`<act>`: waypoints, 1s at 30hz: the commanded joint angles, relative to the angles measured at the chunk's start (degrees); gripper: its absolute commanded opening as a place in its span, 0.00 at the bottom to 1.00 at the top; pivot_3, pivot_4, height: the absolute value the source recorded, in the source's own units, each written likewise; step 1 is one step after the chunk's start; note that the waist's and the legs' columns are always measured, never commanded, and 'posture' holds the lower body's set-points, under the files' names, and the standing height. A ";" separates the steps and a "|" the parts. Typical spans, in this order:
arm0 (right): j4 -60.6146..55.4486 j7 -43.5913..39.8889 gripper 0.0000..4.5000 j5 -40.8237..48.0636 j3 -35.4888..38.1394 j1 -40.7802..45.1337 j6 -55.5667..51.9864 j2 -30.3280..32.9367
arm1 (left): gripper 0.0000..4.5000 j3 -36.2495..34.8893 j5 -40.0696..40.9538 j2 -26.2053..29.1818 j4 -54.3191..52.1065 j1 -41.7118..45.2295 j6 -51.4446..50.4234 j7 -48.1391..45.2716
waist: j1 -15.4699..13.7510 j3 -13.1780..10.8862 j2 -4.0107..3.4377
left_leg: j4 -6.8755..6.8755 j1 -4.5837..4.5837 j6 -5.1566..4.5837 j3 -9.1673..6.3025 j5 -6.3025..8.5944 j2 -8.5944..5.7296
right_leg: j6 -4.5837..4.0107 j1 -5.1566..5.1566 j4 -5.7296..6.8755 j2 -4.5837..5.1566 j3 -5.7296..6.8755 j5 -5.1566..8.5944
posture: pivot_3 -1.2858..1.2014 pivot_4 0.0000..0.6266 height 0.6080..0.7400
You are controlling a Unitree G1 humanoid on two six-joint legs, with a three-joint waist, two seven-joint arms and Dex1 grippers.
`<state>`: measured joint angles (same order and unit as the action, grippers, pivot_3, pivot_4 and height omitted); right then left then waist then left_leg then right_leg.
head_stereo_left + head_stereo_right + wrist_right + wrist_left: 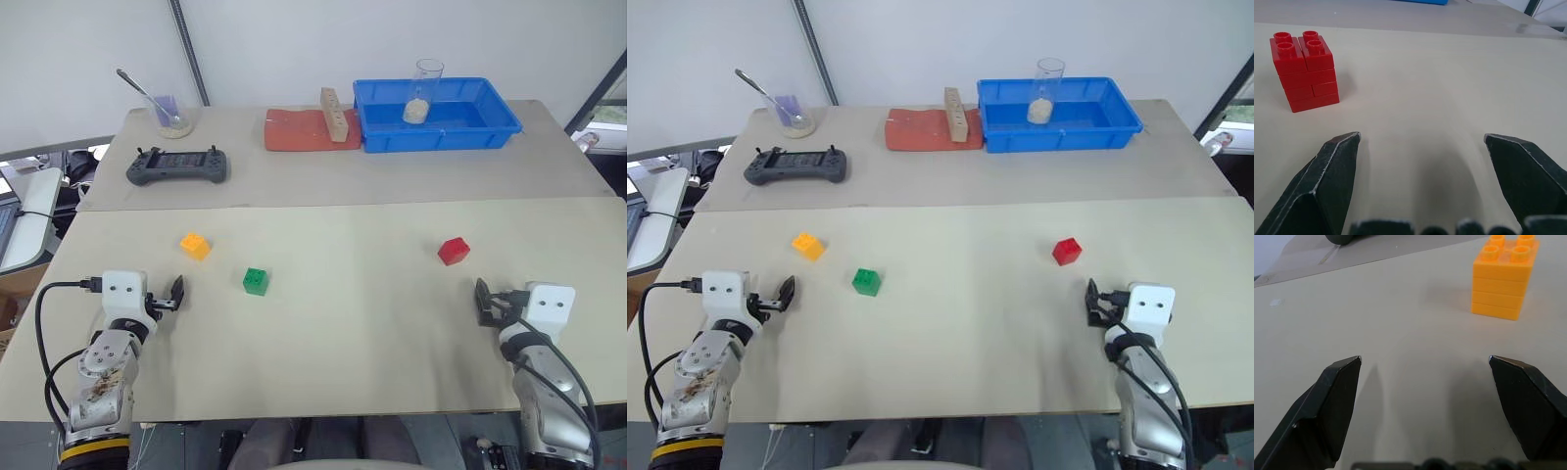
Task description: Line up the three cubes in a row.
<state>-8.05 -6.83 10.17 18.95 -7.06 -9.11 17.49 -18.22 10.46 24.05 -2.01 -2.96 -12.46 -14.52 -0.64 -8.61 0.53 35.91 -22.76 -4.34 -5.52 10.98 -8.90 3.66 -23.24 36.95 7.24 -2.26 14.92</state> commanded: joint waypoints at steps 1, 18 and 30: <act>-0.99 -0.44 1.00 -0.32 0.12 -0.14 -0.24 0.42 | 0.99 -1.20 0.07 -0.02 -1.78 -1.18 -0.17 0.41 | 0.01 0.00 0.00 | 0.00 0.00 0.00 0.00 0.00 0.00 | 0.00 0.00 0.00 0.00 0.00 0.00 | 0.52 0.24 1.00; -10.63 -12.04 1.00 3.80 -2.75 -0.20 -8.92 8.31 | 0.99 4.35 27.12 24.62 -15.84 21.12 -20.43 -32.97 | -0.65 -0.30 0.17 | 0.15 -0.38 0.19 -0.19 -0.11 0.22 | -0.16 -0.18 -0.06 -0.21 0.30 -0.12 | 0.52 0.24 1.00; -0.68 -12.77 1.00 2.57 -5.72 10.08 -7.74 7.31 | 0.99 25.67 21.50 13.87 -9.58 42.69 -16.53 -47.71 | 1.36 -0.33 0.15 | 0.01 -0.50 0.24 -0.16 -0.16 0.66 | -0.52 -0.25 -0.16 -0.79 0.04 -0.40 | 0.52 0.24 1.00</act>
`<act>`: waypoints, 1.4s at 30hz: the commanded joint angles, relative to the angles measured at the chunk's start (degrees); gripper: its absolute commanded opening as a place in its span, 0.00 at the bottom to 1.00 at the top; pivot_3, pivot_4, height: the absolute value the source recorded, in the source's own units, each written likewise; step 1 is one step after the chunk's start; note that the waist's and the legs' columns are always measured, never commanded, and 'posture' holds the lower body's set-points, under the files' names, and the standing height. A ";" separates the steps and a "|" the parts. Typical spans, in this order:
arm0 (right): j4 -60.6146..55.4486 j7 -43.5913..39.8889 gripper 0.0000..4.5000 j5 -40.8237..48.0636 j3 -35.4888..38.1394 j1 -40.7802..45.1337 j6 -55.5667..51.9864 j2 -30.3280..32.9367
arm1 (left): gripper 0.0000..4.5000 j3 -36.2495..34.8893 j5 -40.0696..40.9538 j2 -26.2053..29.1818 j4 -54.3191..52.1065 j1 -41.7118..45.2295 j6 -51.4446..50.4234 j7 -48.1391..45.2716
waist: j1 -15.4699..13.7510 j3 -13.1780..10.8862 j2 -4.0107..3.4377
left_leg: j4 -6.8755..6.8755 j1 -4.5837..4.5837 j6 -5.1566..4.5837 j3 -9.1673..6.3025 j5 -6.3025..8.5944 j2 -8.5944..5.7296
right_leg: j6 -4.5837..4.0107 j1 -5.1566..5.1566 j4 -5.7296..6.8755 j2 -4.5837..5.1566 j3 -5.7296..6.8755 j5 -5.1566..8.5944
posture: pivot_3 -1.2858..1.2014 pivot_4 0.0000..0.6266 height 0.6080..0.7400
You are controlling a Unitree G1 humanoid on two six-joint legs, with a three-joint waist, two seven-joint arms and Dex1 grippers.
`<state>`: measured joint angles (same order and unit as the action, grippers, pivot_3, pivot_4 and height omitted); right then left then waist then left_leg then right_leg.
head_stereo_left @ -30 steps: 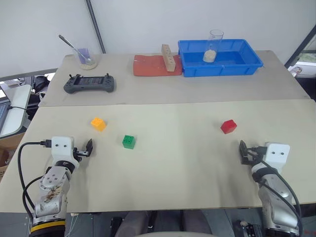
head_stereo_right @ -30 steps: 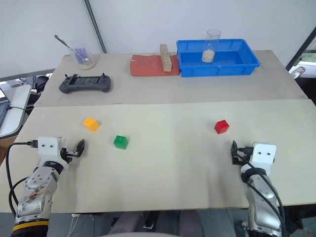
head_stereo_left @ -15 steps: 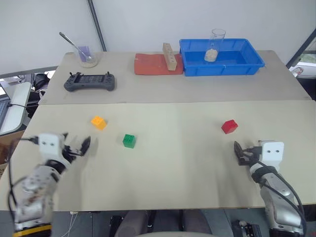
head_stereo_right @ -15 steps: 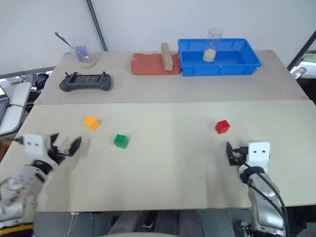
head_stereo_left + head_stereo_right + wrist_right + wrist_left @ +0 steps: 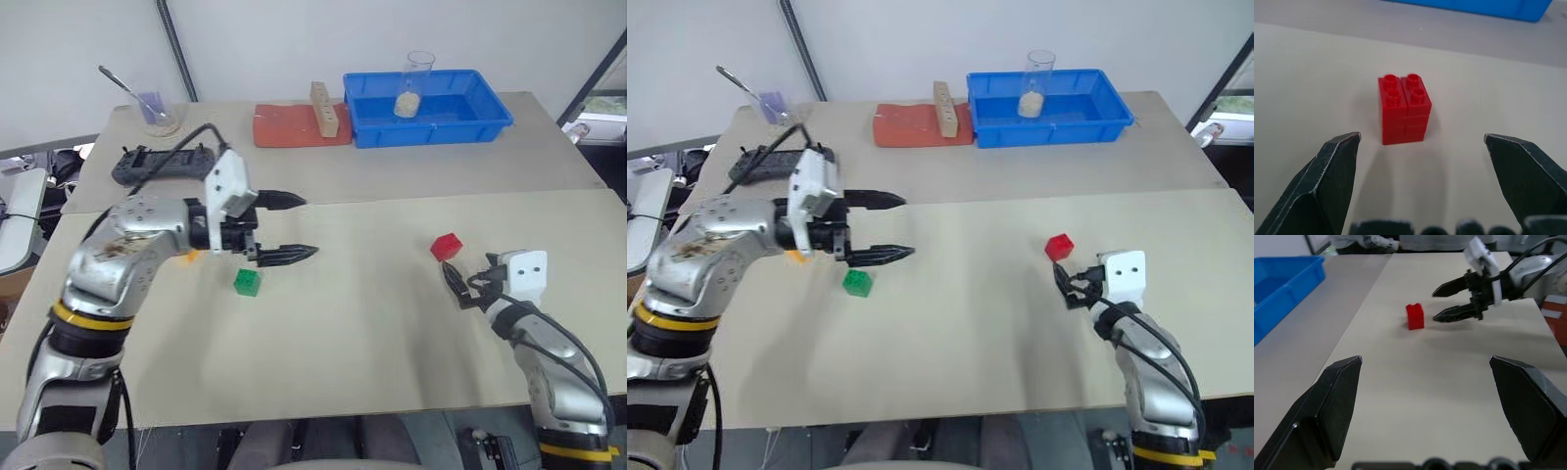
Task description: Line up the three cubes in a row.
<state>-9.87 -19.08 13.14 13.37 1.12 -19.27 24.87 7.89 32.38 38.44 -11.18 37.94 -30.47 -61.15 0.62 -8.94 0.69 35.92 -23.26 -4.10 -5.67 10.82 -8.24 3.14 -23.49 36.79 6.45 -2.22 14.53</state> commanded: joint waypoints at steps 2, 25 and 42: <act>4.08 -0.63 1.00 -0.83 -0.54 4.08 3.42 -0.07 | 0.99 -0.42 -0.98 -1.00 -0.11 1.74 1.93 -1.95 | 0.29 0.00 -0.01 | -0.02 0.02 0.03 0.04 -0.02 0.06 | -0.03 -0.06 0.03 -0.05 -0.05 -0.01 | 0.52 0.24 1.00; 13.80 -7.65 0.31 -0.15 -1.57 9.98 10.68 0.34 | 1.00 -1.91 -0.95 -1.04 -3.19 -2.20 0.87 -1.12 | 0.02 -0.01 -0.02 | 0.03 -0.05 -0.10 0.08 -0.21 0.12 | -0.19 -0.29 0.28 -0.14 -0.15 -0.10 | 0.52 0.24 1.00; 22.12 -61.07 0.31 5.22 -20.02 23.94 15.98 15.42 | 1.00 -4.21 -4.15 3.99 -4.52 -15.02 13.24 -8.83 | 0.09 -0.02 0.00 | 0.08 -0.08 -0.13 0.19 -0.20 0.22 | -0.25 -0.34 0.22 -0.16 -0.13 -0.14 | 0.52 0.24 1.00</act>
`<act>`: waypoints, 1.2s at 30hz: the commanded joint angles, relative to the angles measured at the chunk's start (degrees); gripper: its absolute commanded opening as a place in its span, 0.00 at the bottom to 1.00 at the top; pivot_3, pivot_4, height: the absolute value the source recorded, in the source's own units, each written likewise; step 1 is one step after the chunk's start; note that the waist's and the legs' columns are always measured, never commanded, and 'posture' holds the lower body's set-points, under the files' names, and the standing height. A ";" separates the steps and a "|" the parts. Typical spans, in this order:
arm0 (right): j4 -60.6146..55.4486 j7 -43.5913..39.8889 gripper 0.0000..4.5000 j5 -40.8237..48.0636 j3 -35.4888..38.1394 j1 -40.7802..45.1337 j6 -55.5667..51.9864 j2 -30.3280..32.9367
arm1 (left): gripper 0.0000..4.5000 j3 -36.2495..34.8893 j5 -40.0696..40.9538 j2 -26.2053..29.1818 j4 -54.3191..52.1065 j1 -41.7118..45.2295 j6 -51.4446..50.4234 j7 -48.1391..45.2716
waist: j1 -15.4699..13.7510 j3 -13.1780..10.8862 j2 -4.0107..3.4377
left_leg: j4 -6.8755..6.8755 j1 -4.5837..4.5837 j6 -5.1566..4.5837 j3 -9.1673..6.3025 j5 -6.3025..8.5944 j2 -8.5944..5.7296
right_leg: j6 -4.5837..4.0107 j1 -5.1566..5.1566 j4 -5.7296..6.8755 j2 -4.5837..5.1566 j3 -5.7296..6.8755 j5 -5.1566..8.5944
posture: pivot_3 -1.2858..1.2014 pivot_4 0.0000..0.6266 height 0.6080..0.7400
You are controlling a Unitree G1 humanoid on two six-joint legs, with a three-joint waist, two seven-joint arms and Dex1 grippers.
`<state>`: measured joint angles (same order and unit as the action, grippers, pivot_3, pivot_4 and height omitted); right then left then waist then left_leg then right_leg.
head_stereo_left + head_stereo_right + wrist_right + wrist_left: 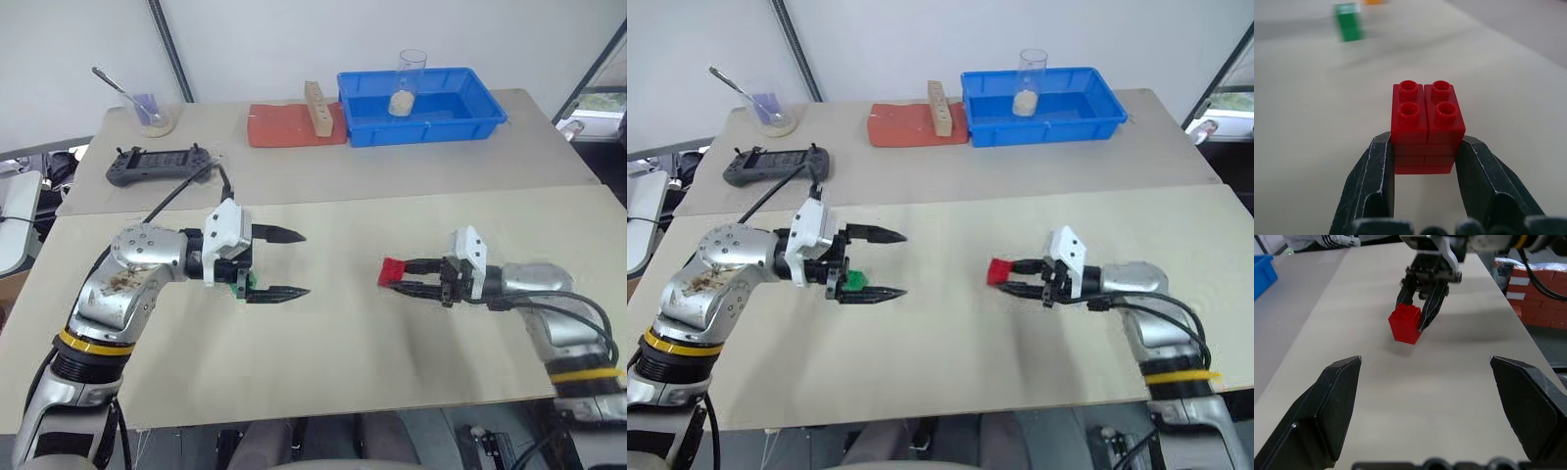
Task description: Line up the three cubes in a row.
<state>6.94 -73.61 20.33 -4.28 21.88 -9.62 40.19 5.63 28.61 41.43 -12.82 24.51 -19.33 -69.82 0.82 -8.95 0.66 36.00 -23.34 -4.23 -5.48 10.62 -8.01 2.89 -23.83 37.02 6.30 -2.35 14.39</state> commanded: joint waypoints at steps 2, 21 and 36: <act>11.63 -9.85 0.31 -3.94 -4.13 6.62 10.52 -0.59 | 1.00 -2.45 -0.55 1.48 -4.27 -3.50 2.19 0.45 | -0.28 -0.02 0.03 | 0.04 -0.02 0.00 0.00 0.00 0.00 | -0.03 -0.08 0.00 0.00 0.01 -0.02 | 0.52 0.24 1.00; 45.60 -18.89 0.69 -13.03 -9.07 23.58 29.84 -2.24 | 1.00 -4.32 0.54 2.56 -11.70 -10.46 -0.69 4.61 | -0.20 -0.03 0.04 | 0.08 0.03 0.12 0.00 0.04 0.01 | -0.14 -0.19 0.06 -0.02 0.02 -0.10 | 0.52 0.24 1.00; 18.49 -15.20 0.99 -0.20 -3.39 17.58 7.38 5.18 | 1.00 -13.17 -2.85 -7.63 -20.41 -30.38 -1.57 28.58 | -0.24 -0.02 0.02 | 0.02 -0.07 0.19 0.01 0.08 0.04 | -0.17 -0.19 0.07 0.01 -0.04 -0.11 | 0.52 0.24 1.00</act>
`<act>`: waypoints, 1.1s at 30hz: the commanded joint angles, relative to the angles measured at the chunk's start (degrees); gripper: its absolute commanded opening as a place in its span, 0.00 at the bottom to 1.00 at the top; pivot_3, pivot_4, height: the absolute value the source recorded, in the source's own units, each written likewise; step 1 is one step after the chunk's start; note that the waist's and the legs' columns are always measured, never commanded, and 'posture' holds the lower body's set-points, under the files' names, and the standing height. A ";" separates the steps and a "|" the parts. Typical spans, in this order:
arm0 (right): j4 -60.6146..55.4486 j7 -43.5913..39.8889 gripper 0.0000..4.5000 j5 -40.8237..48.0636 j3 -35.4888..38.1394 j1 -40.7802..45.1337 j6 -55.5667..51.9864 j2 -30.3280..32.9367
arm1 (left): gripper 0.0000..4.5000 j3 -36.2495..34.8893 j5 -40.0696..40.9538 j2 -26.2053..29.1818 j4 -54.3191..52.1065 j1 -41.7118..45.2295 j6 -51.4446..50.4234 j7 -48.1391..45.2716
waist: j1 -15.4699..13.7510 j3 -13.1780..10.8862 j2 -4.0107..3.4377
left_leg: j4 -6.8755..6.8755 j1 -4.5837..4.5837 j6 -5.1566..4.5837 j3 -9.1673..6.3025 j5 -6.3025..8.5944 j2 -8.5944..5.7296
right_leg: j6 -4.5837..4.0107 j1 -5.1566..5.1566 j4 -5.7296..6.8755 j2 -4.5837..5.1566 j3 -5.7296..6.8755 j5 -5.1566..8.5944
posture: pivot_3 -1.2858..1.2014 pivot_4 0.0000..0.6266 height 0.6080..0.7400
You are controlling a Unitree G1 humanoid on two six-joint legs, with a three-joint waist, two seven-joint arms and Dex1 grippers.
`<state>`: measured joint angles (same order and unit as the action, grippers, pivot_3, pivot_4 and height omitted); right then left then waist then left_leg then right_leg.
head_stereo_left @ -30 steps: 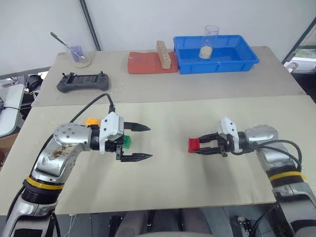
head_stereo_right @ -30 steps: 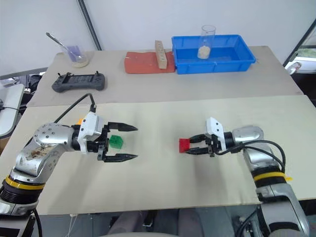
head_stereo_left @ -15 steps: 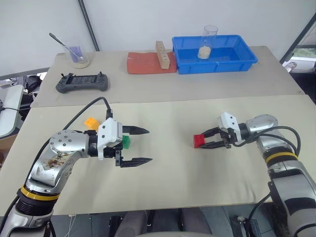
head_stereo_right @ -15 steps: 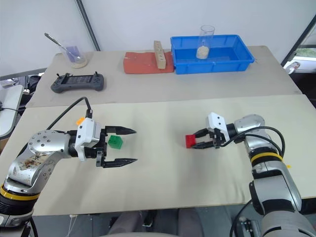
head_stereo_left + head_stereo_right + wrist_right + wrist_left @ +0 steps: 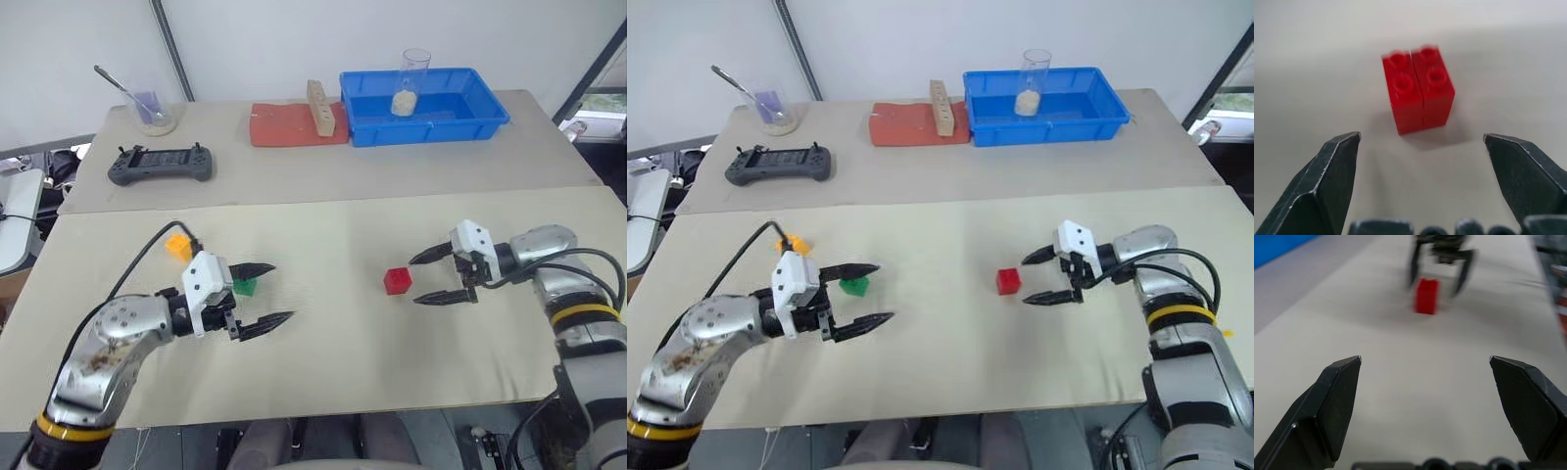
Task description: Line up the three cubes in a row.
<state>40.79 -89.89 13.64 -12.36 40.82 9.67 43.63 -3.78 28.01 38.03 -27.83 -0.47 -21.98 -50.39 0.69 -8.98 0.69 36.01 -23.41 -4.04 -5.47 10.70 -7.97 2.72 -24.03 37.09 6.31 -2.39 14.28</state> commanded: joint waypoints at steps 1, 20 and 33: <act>-19.68 2.46 0.99 7.59 5.45 -2.14 -15.13 2.06 | 1.00 -4.13 -3.02 -5.63 -6.12 -7.14 1.53 11.41 | 0.00 0.02 -0.08 | 0.06 -0.02 0.17 0.00 0.09 0.05 | -0.03 0.02 0.00 0.07 0.01 -0.02 | 0.52 0.24 1.00; -62.10 25.60 0.99 28.85 9.79 -1.61 -57.43 -1.28 | 1.00 2.60 -17.15 -22.78 5.80 -11.24 10.60 29.00 | -3.06 0.04 -0.08 | 0.47 -0.37 0.18 0.08 0.21 0.17 | -0.01 -0.08 -0.18 0.15 0.18 -0.18 | 0.52 0.24 1.00; -61.47 24.87 1.00 25.70 9.28 -3.35 -54.07 -0.67 | 0.28 2.76 -19.56 -25.06 16.10 -6.59 18.48 30.21 | -3.19 0.04 -0.08 | 0.54 -0.37 0.16 0.09 0.22 0.18 | -0.01 -0.07 -0.15 0.14 0.26 -0.19 | 0.52 0.24 1.00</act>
<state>-19.72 -64.99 39.36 -4.18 37.37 -46.05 42.53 -1.07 8.95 12.98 -11.94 -7.77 -4.62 -20.48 -2.50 -8.93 0.61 36.57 -23.78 -3.88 -5.38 10.92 -7.79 2.72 -24.10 36.94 6.45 -2.13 14.09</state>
